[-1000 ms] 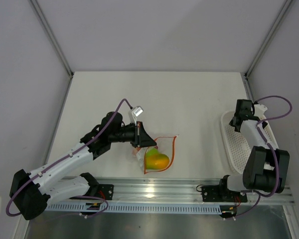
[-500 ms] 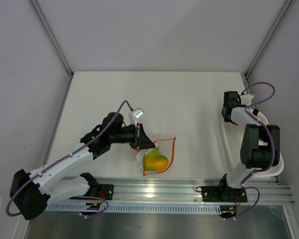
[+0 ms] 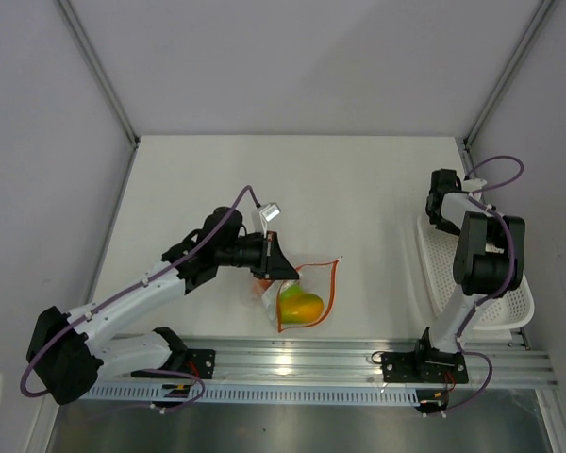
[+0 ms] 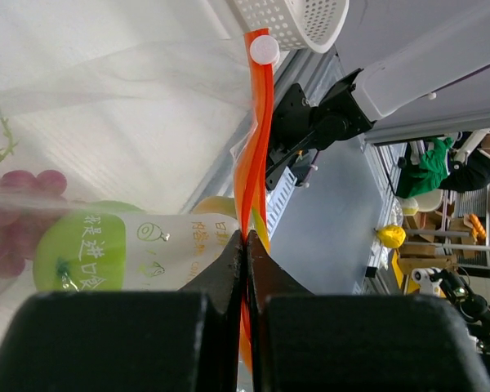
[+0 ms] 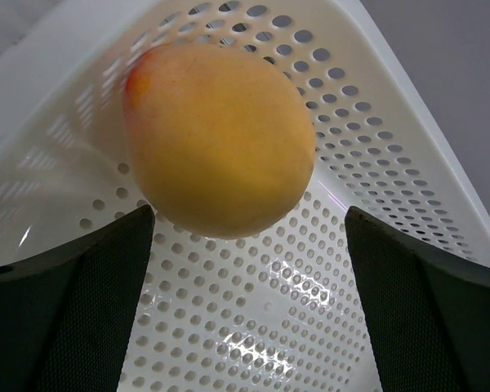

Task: Place the food in the zip-top bag and seal the zipper
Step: Pick up the fake fruit from the bin.

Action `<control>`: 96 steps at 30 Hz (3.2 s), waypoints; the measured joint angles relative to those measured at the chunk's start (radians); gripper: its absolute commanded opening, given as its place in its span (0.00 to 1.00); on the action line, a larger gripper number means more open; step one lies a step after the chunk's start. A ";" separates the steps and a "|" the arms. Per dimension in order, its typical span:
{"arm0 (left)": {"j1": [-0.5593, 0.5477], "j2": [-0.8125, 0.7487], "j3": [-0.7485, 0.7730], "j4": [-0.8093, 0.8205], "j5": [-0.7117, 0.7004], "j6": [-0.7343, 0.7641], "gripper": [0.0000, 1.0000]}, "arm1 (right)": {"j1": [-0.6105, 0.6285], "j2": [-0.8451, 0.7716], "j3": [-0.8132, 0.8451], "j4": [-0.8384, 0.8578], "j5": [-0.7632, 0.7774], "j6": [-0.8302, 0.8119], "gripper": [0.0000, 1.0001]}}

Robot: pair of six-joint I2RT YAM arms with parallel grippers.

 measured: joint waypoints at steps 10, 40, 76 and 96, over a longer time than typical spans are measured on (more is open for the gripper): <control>0.000 0.024 0.017 0.000 0.017 0.009 0.01 | -0.008 0.073 0.075 -0.003 0.022 -0.011 0.99; 0.000 0.072 0.043 0.008 0.036 0.008 0.01 | -0.058 -0.297 -0.202 0.146 -0.289 0.174 0.99; 0.004 0.140 0.043 0.023 0.042 0.018 0.01 | -0.266 -0.213 -0.239 0.413 -0.512 0.443 0.99; 0.006 0.174 0.044 0.045 0.053 0.018 0.01 | -0.277 -0.177 -0.261 0.497 -0.590 0.375 0.18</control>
